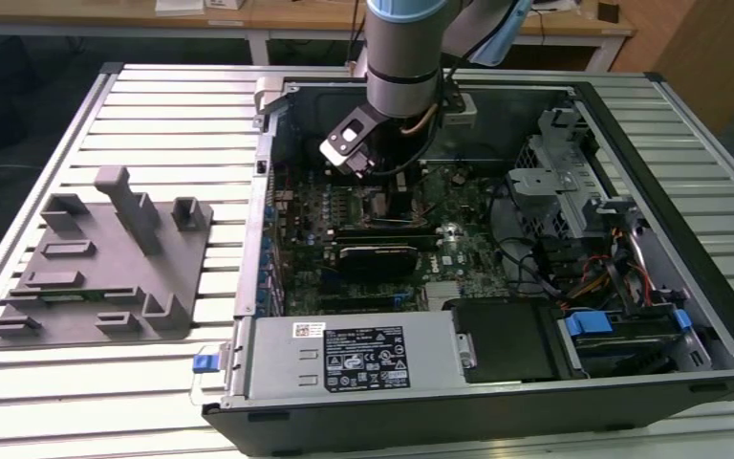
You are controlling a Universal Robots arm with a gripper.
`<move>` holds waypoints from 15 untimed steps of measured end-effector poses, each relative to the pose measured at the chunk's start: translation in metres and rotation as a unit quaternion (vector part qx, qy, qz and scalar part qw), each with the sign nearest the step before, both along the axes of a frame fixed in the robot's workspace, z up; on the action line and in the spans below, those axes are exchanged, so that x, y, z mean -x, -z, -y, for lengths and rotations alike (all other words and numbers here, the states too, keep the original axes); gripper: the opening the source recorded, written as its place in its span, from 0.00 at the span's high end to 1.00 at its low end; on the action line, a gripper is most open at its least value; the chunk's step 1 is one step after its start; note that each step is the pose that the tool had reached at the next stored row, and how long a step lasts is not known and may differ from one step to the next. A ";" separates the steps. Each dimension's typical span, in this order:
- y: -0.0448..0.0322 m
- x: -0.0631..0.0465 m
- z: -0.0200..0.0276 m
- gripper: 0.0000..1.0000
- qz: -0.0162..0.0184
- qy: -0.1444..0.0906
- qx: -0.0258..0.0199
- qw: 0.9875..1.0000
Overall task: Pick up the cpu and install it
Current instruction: 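Place the cpu into insertion slot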
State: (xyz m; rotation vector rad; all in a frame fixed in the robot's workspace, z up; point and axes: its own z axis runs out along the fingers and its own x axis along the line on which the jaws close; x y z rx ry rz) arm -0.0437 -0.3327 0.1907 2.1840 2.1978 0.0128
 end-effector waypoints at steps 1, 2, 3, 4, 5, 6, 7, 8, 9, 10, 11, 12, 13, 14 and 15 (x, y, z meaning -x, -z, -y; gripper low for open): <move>0.0002 0.000 -0.0001 0.46 0.000 0.000 0.000 1.000; 0.0004 0.000 -0.0001 0.45 0.000 0.000 0.000 1.000; 0.0004 0.000 -0.0002 0.45 0.000 0.000 0.000 1.000; 0.0004 0.000 -0.0001 0.38 0.000 0.000 0.000 1.000; 0.0002 0.000 0.0000 0.38 0.000 0.000 0.000 1.000; 0.0002 0.000 0.0000 0.38 0.000 0.000 0.000 1.000; 0.0002 0.000 0.0000 0.38 0.000 0.000 0.000 1.000; 0.0001 0.000 0.0000 0.38 0.000 0.000 0.000 1.000; -0.0002 0.000 0.0000 0.38 0.000 0.000 0.000 1.000; -0.0008 0.000 0.0000 0.38 0.000 0.000 0.000 1.000; -0.0017 0.000 0.0000 0.38 0.000 0.000 0.000 1.000; -0.0027 0.000 0.0000 0.38 0.000 0.000 0.000 1.000; -0.0038 0.000 0.0000 0.38 0.000 0.000 0.000 1.000; -0.0051 0.000 0.0000 0.38 0.000 0.000 0.000 1.000; -0.0062 0.000 0.0000 0.38 0.000 0.000 0.000 1.000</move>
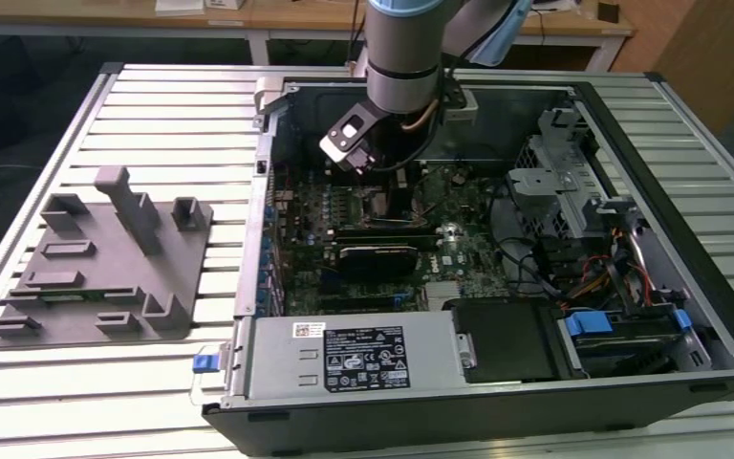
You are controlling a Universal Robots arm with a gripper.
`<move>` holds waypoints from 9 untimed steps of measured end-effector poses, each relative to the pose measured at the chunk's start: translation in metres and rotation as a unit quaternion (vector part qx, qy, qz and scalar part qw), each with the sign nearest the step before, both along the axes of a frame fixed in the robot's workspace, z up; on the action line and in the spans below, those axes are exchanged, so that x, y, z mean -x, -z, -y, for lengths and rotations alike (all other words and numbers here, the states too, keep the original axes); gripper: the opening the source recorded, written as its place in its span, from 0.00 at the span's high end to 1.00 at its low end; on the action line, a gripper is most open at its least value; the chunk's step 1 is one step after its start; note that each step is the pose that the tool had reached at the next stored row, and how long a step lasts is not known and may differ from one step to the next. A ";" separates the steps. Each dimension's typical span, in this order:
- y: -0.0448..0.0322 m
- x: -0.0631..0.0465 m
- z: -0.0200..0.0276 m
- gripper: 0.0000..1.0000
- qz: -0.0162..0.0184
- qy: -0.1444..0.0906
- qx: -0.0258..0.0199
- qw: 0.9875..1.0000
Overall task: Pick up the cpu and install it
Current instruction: 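Place the cpu into insertion slot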
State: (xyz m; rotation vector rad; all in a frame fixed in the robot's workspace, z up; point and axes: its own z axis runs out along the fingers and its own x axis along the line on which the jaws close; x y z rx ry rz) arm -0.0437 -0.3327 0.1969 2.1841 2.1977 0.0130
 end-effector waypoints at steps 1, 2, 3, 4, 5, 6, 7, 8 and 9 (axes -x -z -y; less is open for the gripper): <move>-0.0014 0.000 0.0000 0.38 0.000 0.000 0.000 1.000; -0.0024 0.000 0.0000 0.38 0.000 0.000 0.000 1.000; -0.0033 0.000 0.0000 0.38 0.000 0.000 0.000 1.000; -0.0039 0.000 0.0000 0.38 0.000 0.000 0.000 1.000; -0.0041 0.000 0.0000 0.38 0.000 0.000 0.000 1.000; -0.0041 0.000 0.0000 0.38 0.000 0.000 0.000 1.000; -0.0040 0.000 -0.0001 0.38 0.000 0.000 0.000 1.000; -0.0041 0.000 0.0000 0.38 0.000 0.000 0.000 1.000; -0.0041 0.000 0.0000 0.38 0.000 0.000 0.000 1.000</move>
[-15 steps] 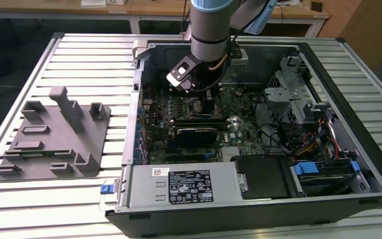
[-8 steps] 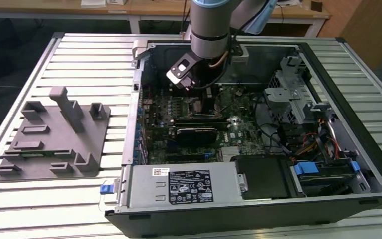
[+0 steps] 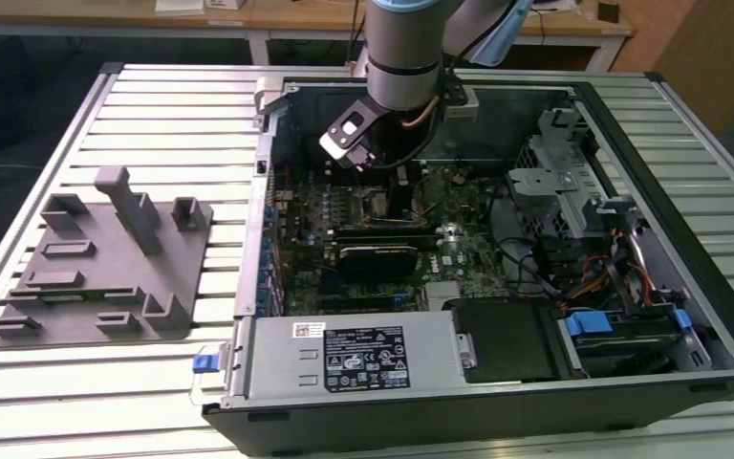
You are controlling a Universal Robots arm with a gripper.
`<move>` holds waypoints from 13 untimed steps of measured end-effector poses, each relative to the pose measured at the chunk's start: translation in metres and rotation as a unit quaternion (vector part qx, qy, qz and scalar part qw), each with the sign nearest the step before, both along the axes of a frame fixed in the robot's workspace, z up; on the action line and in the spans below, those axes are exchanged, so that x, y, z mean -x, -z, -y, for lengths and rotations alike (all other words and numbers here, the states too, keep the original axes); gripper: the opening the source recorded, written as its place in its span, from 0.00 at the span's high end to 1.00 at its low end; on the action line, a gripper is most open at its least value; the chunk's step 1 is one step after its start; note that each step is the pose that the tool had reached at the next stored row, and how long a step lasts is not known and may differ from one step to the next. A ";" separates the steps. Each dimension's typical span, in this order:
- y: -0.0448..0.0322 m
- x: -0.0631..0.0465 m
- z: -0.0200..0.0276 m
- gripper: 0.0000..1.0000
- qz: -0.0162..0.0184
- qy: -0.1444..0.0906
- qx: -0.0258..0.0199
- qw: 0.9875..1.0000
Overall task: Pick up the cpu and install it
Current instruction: 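Place the cpu into insertion slot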
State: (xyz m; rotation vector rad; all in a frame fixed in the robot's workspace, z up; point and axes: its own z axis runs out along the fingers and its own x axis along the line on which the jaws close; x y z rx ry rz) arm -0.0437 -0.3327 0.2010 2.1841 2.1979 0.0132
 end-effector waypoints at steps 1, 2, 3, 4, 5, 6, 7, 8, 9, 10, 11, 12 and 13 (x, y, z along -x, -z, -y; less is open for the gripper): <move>0.0000 0.000 0.0000 0.38 0.000 0.000 0.000 1.000; 0.0000 0.000 0.0000 0.38 0.000 0.000 0.000 1.000; 0.0000 0.000 0.0000 0.40 0.000 0.000 0.000 1.000; 0.0000 0.000 0.0000 0.46 0.000 0.000 0.000 1.000; 0.0000 0.000 0.0000 0.46 0.000 0.000 0.000 1.000; 0.0000 0.000 0.0000 0.58 0.000 0.000 0.000 1.000; 0.0000 0.000 0.0000 0.58 0.000 0.000 0.000 1.000; 0.0000 0.000 0.0000 0.64 0.000 0.000 0.000 1.000; 0.0000 0.000 0.0000 0.70 0.000 0.000 0.000 1.000; 0.0000 0.000 0.0000 0.70 0.000 0.000 0.000 1.000; 0.0000 0.000 0.0000 0.76 0.000 0.000 0.000 1.000; 0.0000 0.000 0.0000 0.76 0.000 0.000 0.000 1.000; 0.0000 0.000 0.0000 0.82 0.000 0.000 0.000 1.000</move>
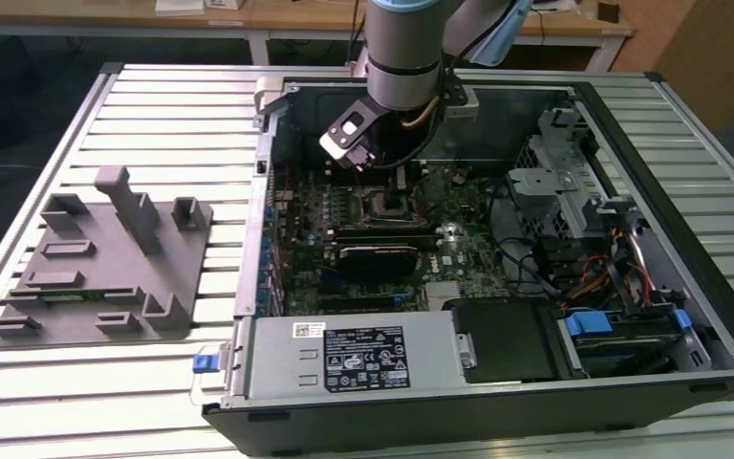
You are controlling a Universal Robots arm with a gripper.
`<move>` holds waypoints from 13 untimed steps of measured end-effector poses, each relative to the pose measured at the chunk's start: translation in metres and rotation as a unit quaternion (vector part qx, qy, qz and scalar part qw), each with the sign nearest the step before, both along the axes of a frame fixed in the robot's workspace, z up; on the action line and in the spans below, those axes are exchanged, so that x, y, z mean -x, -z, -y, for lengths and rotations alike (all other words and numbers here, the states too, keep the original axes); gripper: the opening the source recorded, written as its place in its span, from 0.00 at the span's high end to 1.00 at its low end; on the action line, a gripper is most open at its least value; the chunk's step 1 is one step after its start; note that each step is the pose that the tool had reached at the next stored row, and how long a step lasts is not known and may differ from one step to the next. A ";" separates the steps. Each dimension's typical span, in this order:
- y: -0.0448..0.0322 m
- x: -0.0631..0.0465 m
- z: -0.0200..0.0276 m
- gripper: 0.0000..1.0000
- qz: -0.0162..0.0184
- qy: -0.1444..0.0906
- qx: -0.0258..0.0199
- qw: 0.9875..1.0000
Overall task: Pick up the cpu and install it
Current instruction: 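Place the cpu into insertion slot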
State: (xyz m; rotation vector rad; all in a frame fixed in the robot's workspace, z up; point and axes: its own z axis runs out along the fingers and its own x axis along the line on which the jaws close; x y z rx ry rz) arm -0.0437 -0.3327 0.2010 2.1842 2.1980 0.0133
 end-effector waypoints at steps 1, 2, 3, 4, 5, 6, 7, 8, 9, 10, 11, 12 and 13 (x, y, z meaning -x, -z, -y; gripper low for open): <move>0.0000 0.000 0.0000 0.87 0.000 0.000 0.000 1.000; 0.0000 0.000 0.0000 0.87 0.000 0.000 0.000 1.000; 0.0000 0.000 0.0000 0.89 0.000 0.000 0.000 1.000; 0.0000 0.000 0.0000 0.89 0.000 0.000 0.000 1.000; 0.0000 0.000 0.0000 0.89 0.000 0.000 0.000 1.000; 0.0000 0.000 0.0000 0.89 0.000 0.000 0.000 1.000; 0.0000 0.000 0.0000 0.89 0.000 0.000 0.000 1.000; 0.0003 0.000 0.0000 0.89 0.000 0.000 0.000 1.000; 0.0008 0.000 0.0000 0.89 0.000 0.000 0.000 1.000; 0.0012 0.000 0.0000 0.89 0.000 0.000 0.000 1.000; 0.0014 0.000 0.0001 0.89 0.000 0.000 0.000 1.000; 0.0015 0.000 0.0001 0.89 0.000 0.000 0.000 1.000; 0.0018 0.000 0.0000 0.89 0.000 0.000 0.000 1.000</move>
